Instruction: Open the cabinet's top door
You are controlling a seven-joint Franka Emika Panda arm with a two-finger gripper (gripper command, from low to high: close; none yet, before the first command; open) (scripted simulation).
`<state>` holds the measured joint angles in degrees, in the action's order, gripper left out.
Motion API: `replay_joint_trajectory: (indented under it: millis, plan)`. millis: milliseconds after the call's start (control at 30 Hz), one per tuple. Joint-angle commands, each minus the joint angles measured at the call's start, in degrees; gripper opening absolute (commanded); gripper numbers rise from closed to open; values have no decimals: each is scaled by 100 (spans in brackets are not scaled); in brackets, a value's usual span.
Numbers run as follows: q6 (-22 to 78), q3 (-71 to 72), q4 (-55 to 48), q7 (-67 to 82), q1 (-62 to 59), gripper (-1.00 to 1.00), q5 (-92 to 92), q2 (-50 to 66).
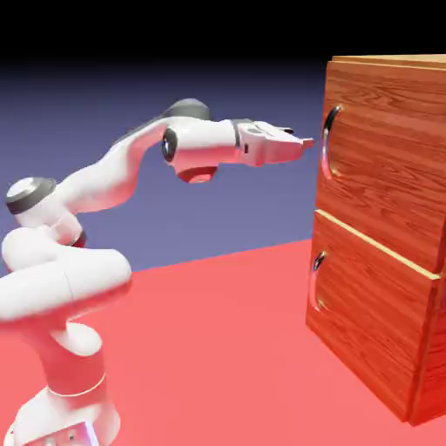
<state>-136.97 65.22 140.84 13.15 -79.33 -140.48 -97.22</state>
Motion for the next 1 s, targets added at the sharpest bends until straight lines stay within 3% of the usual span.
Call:
replay_joint_trajectory:
  millis: [0,133,167,600,967]
  plan:
    - [0,0,0,0,0,0,0,0]
    - [-61,164,-824,-2,-790,0,-311,143]
    - [-61,164,-825,-2,-790,-100,-312,143]
    - [2893,-772,1333,1485,75,-100,-540,441]
    - [5634,-1977,2224,2483,-346,-100,367,1218]
